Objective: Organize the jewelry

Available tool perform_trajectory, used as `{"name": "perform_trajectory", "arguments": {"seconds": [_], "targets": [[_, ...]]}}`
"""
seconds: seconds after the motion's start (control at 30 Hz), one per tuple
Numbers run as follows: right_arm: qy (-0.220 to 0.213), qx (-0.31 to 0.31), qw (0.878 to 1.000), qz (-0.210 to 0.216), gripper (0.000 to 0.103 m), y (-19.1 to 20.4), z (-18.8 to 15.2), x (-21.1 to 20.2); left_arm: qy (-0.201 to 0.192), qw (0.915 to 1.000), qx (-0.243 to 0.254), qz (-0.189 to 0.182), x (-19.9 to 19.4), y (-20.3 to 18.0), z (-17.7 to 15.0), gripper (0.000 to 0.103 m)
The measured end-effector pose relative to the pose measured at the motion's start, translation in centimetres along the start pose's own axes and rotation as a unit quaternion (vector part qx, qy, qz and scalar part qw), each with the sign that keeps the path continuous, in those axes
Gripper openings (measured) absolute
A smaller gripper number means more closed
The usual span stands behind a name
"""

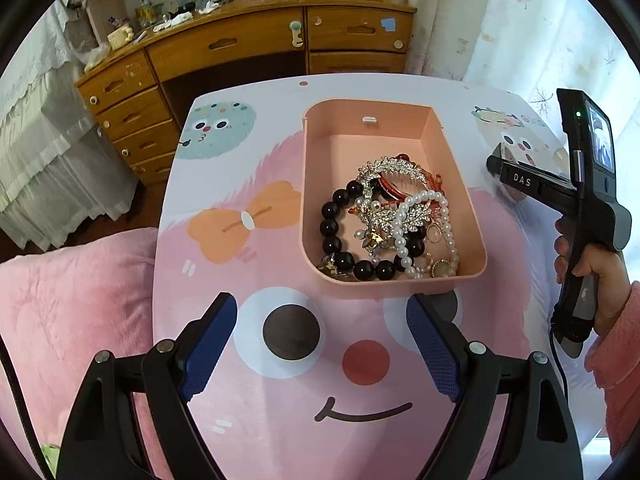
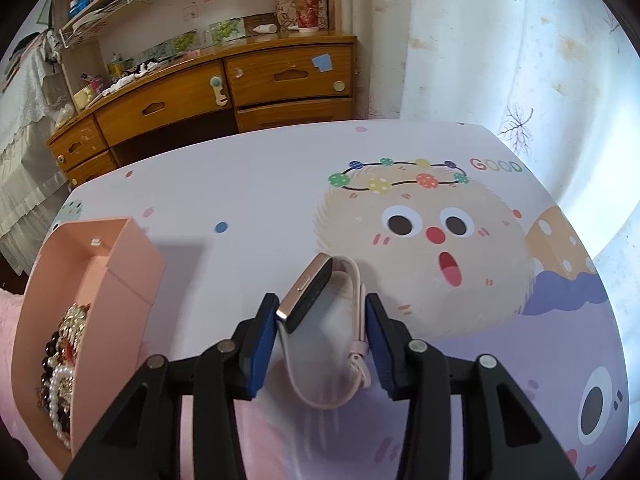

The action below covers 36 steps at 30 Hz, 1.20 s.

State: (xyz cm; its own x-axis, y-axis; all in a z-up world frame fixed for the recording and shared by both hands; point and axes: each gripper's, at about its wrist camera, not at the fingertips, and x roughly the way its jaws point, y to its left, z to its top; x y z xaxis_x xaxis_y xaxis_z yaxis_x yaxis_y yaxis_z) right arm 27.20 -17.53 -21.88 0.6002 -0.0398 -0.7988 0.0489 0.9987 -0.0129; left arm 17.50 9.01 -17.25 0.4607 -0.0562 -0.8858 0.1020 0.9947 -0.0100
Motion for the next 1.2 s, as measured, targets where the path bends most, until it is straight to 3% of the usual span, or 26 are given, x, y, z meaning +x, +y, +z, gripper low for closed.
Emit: {"name": "perform_trajectory", "arguments": {"seconds": [0.13, 0.33, 0.5, 0.7, 0.77, 0.8, 0.83, 1.0, 1.1, 1.2], "targets": [[-0.004, 0.003, 1.0, 0.022, 0.042, 1.1, -0.2, -1.3, -0.012, 0.9998, 0.012, 0.008, -0.5, 0.2, -0.5, 0.085], [-0.024, 0.047, 0.992, 0.112, 0.042, 2.8, -0.6, -4.9, -0.037, 0.9991, 0.02, 0.001, -1.5, 0.6, -1.5, 0.085], [-0.051, 0.044, 0.986, 0.155, 0.042, 5.3, -1.1, -8.0, -0.039, 0.9991, 0.014, -0.014, -2.5, 0.8, -2.1, 0.085], [-0.06, 0.003, 0.98, 0.192, 0.049, 8.8, -0.8, -10.9, -0.07, 0.9975, 0.002, 0.01, -6.1, 1.0, -2.7, 0.085], [-0.067, -0.011, 0.979, 0.194, 0.062, 9.7, -0.3, -12.0, -0.083, 0.9964, -0.02, -0.001, -7.9, 1.6, -2.9, 0.085], [-0.063, -0.022, 0.98, 0.189, 0.073, 10.1, -0.1, -12.2, -0.087, 0.9957, -0.032, -0.006, -8.6, 1.8, -3.1, 0.085], [-0.059, -0.041, 0.981, 0.178, 0.077, 10.7, 0.3, -12.8, -0.089, 0.9952, -0.04, -0.007, -9.2, 2.0, -3.3, 0.085], [-0.07, -0.076, 0.975, 0.197, 0.077, 9.8, 0.2, -16.8, -0.088, 0.9915, -0.095, -0.008, -12.4, 2.4, -4.5, 0.086], [-0.063, -0.083, 0.977, 0.188, 0.082, 7.7, -1.3, -19.3, -0.052, 0.9917, -0.117, 0.013, -13.3, 1.6, -5.4, 0.086], [-0.038, -0.082, 0.981, 0.172, 0.086, 4.6, -4.0, -21.7, -0.022, 0.9913, -0.13, 0.009, -14.6, -0.3, -7.1, 0.086]]}}
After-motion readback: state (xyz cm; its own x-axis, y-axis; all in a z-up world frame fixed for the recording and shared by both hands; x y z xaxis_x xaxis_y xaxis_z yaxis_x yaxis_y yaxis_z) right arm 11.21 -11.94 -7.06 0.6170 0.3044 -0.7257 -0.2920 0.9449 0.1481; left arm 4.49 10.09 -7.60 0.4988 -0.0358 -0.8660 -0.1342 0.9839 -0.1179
